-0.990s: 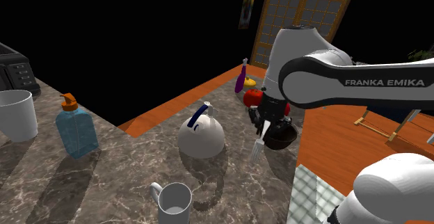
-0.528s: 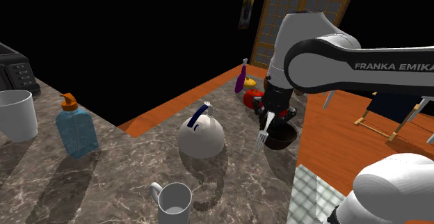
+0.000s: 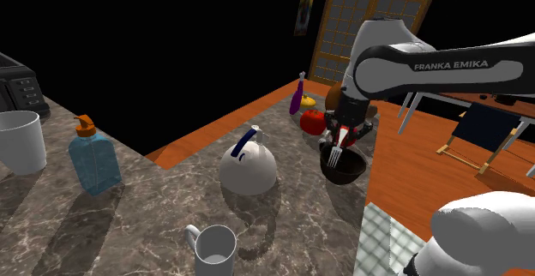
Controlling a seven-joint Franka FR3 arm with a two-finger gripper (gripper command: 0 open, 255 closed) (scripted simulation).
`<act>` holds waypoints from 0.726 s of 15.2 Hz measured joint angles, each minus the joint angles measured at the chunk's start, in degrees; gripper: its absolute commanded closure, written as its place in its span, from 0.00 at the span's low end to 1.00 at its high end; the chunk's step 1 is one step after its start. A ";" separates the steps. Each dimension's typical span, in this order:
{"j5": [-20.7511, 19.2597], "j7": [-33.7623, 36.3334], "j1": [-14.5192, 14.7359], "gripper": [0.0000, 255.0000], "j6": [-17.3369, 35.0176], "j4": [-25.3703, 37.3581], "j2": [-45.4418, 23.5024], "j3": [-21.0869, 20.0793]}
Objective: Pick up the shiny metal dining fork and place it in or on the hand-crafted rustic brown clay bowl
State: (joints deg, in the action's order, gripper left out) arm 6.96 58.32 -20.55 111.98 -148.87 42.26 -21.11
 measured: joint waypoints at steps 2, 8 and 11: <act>-1.68 -2.40 -1.98 1.00 2.53 0.18 -2.68 1.75; -4.99 -7.40 -5.74 1.00 6.66 1.35 -7.79 5.65; -5.13 -7.40 -5.92 1.00 9.01 -0.16 -8.64 5.55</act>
State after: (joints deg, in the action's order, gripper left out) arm 1.84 50.92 -26.47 121.00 -149.02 33.62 -15.56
